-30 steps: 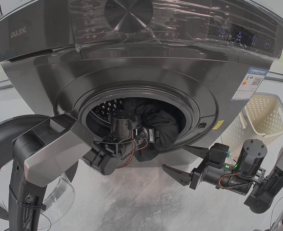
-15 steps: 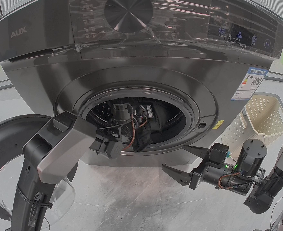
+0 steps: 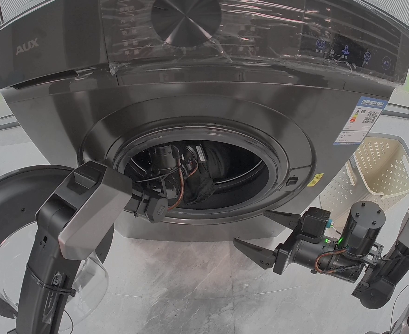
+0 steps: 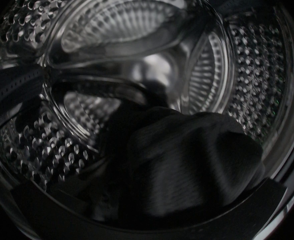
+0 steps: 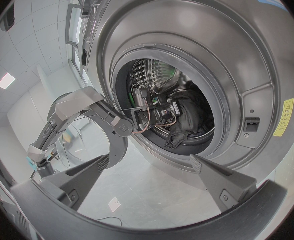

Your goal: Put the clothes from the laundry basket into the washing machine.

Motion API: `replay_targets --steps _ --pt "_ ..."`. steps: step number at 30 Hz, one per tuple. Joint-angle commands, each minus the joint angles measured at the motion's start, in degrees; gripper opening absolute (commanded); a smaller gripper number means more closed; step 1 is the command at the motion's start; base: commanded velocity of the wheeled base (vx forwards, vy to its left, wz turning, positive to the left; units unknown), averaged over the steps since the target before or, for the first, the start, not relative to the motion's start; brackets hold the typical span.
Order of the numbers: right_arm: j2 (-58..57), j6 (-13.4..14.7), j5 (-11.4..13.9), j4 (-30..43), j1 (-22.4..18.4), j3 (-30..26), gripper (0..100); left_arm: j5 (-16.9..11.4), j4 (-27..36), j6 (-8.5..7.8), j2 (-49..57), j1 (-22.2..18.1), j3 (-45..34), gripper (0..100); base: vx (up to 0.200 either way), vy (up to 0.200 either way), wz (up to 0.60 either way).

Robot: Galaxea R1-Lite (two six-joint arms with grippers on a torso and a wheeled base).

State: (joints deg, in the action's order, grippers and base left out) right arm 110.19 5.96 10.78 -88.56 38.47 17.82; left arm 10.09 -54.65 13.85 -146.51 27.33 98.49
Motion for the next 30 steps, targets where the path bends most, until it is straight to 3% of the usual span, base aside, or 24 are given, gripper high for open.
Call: replay_targets --steps 1,9,14,20,30 --pt "0.1 0.0 0.0 0.0 0.0 0.0 100 -4.0 3.0 -0.23 7.4 2.6 -13.8 100 0.000 0.000 0.00" --pt "0.0 0.0 0.0 0.0 0.0 0.0 100 -7.0 8.5 -2.95 16.3 4.9 -24.7 100 0.000 0.000 0.00" --pt "-0.1 0.0 0.0 0.0 0.0 0.0 100 -7.7 9.7 -3.48 19.6 5.7 -29.1 100 0.000 0.000 0.00" --pt "-0.3 -0.1 -0.1 0.0 0.0 0.1 100 -10.2 11.0 -6.29 21.9 6.3 -35.1 100 0.000 0.000 0.00" --pt "-0.3 -0.1 -0.1 0.0 0.1 0.3 100 -12.2 3.8 -6.11 15.2 5.8 -29.1 100 0.000 0.000 0.00"
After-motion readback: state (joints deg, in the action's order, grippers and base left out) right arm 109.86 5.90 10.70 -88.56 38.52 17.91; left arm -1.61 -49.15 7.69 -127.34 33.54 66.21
